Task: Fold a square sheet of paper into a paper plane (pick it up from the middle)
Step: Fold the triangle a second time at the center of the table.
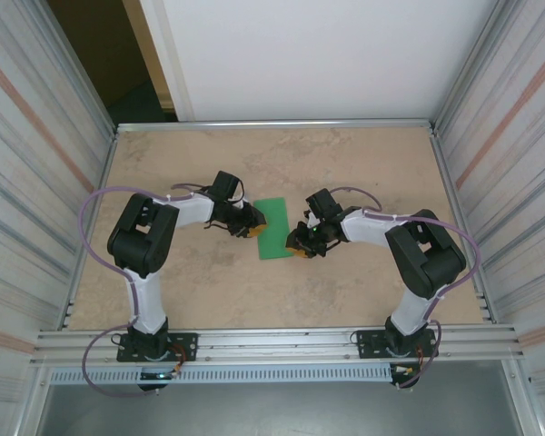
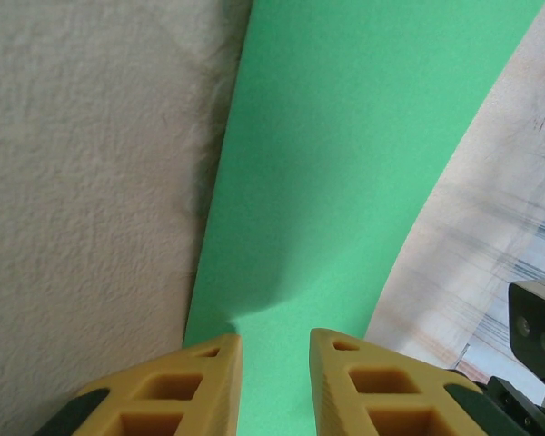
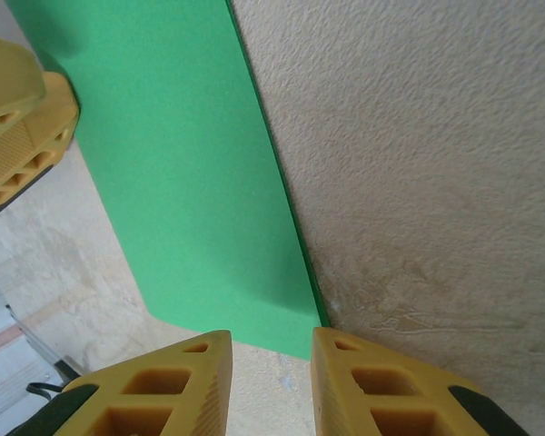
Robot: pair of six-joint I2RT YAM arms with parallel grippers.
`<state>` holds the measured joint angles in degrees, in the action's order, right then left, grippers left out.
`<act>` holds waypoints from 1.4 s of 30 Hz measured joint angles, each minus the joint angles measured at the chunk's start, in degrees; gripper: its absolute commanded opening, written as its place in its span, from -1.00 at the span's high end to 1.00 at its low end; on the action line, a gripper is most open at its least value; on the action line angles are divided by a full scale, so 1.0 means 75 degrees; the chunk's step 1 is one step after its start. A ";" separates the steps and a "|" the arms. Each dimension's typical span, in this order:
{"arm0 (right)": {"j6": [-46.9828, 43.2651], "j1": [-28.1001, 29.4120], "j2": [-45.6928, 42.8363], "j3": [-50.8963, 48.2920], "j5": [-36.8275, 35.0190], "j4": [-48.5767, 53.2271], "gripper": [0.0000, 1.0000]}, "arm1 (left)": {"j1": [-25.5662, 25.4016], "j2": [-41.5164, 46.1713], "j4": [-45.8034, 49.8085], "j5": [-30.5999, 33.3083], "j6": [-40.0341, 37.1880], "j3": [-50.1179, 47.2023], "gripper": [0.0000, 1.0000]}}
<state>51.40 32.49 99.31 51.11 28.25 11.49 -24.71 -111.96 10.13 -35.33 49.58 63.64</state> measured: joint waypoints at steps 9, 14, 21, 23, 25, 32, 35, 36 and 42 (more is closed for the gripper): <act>-0.0134 0.0003 0.0073 0.0009 -0.0006 0.0114 0.37 | 0.0026 0.0000 -0.0026 -0.0038 0.0006 -0.0017 0.44; -0.0178 -0.0006 0.0187 0.0128 0.0050 0.0187 0.37 | 0.0029 -0.0003 -0.0050 -0.0079 0.0032 -0.0026 0.44; -0.0286 -0.0006 0.0224 0.0157 0.0157 0.0178 0.39 | 0.0035 -0.0003 -0.0073 -0.0085 0.0032 -0.0038 0.44; -0.0286 -0.0006 0.0224 0.0157 0.0181 0.0140 0.39 | 0.0035 -0.0003 -0.0073 -0.0085 0.0032 -0.0038 0.44; -0.0283 -0.0017 0.0210 0.0154 0.0189 0.0058 0.38 | 0.0035 -0.0003 -0.0073 -0.0085 0.0032 -0.0038 0.44; -0.0262 -0.0096 0.0154 0.0041 0.0437 -0.0490 0.32 | 0.0035 -0.0003 -0.0082 -0.0087 0.0032 -0.0044 0.44; -0.0254 -0.0099 0.0157 0.0041 0.0475 -0.0699 0.26 | 0.0035 -0.0003 -0.0082 -0.0090 0.0032 -0.0044 0.44; -0.0251 -0.0099 0.0163 0.0041 0.0475 -0.0772 0.24 | 0.0035 -0.0003 -0.0082 -0.0090 0.0032 -0.0044 0.44; -0.0236 -0.0108 0.0428 0.0055 0.0574 -0.1134 0.15 | 0.0038 -0.0003 -0.0085 -0.0093 0.0032 -0.0047 0.44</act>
<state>49.63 31.68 102.52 51.53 32.56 2.98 -24.43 -111.98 9.50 -36.03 49.82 63.29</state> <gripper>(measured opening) 0.419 0.280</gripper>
